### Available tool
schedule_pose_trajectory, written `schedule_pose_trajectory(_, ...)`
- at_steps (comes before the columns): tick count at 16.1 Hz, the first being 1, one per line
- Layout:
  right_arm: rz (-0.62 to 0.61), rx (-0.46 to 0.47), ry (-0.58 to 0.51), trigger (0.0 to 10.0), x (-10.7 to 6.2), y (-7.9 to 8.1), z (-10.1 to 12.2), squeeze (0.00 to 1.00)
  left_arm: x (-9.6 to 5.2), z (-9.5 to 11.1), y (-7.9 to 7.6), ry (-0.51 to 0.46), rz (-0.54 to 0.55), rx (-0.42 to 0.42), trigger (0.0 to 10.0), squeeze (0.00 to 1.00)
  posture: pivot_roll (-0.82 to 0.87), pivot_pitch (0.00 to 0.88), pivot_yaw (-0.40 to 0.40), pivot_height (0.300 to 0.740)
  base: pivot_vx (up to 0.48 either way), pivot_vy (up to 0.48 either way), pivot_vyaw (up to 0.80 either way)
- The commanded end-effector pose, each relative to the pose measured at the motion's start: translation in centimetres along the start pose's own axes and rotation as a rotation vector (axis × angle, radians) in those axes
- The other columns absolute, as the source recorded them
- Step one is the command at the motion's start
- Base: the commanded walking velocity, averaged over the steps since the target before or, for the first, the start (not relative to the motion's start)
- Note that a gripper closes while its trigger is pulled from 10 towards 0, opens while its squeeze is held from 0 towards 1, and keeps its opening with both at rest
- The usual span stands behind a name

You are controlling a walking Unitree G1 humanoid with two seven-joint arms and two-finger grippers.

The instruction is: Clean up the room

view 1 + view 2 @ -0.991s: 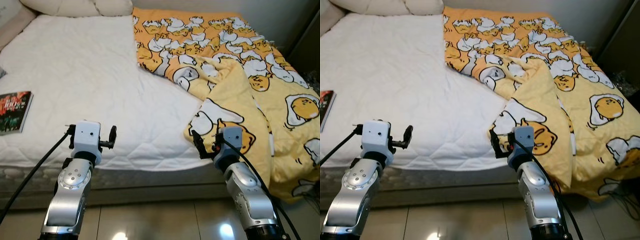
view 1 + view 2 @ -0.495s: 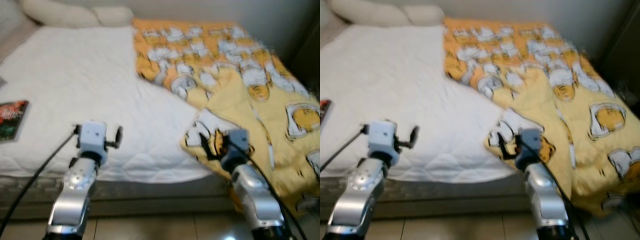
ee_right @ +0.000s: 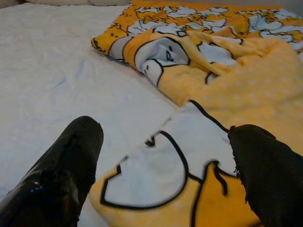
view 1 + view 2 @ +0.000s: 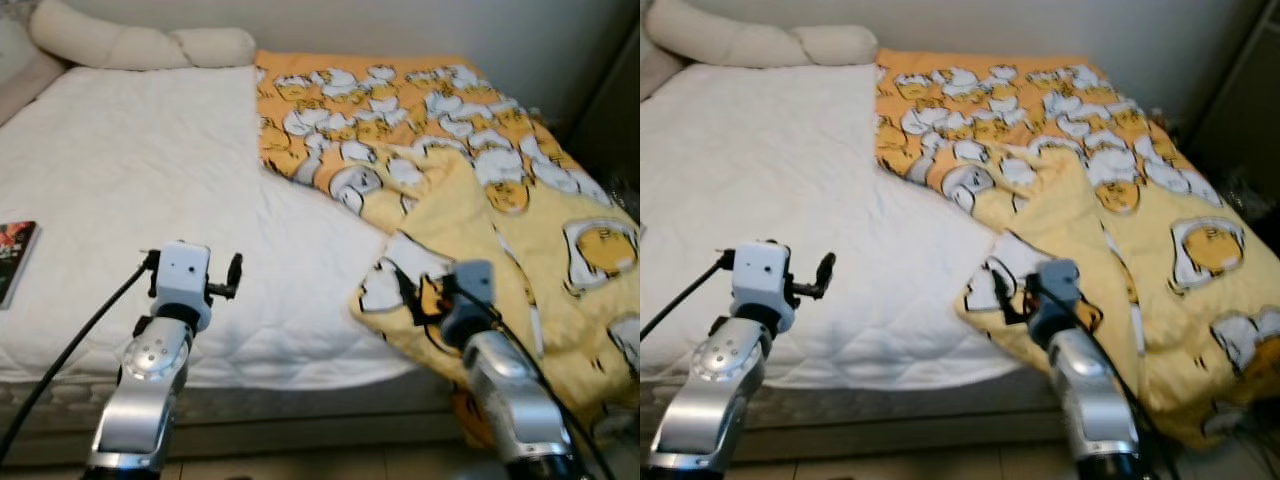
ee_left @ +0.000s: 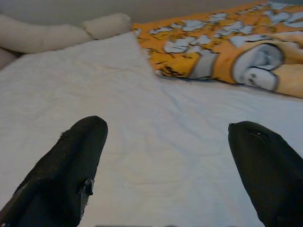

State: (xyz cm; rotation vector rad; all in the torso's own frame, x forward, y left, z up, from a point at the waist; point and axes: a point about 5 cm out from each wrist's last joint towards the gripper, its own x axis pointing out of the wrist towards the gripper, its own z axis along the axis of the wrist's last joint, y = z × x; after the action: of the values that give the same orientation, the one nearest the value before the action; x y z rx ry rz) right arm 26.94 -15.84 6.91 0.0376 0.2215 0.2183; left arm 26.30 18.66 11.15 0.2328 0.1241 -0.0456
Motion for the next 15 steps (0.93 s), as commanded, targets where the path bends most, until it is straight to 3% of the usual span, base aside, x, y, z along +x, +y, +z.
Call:
schedule_pose_trajectory(1, 0.036, 0.003, 0.002, 10.0, 0.3, 0.8, 0.4, 0.00, -0.3, 0.0, 0.7, 0.019, -0.002, 0.033, 10.0, 0.00, -0.03, 0.000, -0.044, 0.740, 0.000, 0.000, 0.00)
schedule_pose_trajectory(2, 0.042, 0.005, 0.008, 10.0, 0.3, 0.8, 0.3, 0.00, -0.4, -0.1, 0.6, 0.028, -0.015, 0.045, 10.0, 0.00, -0.03, 0.000, -0.045, 0.740, 0.000, 0.000, 0.00)
schedule_pose_trajectory(3, 0.057, 0.015, 0.012, 10.0, 0.5, 0.8, 0.2, 1.00, -0.6, -0.3, 0.5, 0.043, -0.046, 0.063, 10.0, 0.00, -0.03, 0.000, -0.045, 0.740, 0.000, 0.000, 0.00)
schedule_pose_trajectory(7, 0.147, -0.029, 0.116, 10.0, 3.2, 1.4, -0.1, 1.00, -0.8, -0.8, -0.1, 0.101, -0.233, 0.165, 10.0, 0.00, -0.03, 0.000, -0.033, 0.740, 0.000, 0.000, 0.00)
schedule_pose_trajectory(10, 0.207, -0.147, 0.218, 10.0, 5.7, 1.8, -0.7, 1.00, -1.0, -0.7, 0.0, 0.131, -0.342, 0.216, 10.0, 0.00, -0.01, 0.000, -0.032, 0.740, 0.000, 0.000, 0.00)
schedule_pose_trajectory(15, 0.136, -0.291, 0.319, 10.0, 7.5, 0.7, -0.8, 1.00, -3.2, 1.0, 0.7, 0.145, -0.500, 0.284, 10.0, 0.00, 0.08, 0.000, -0.036, 0.740, 0.000, 0.000, 0.00)
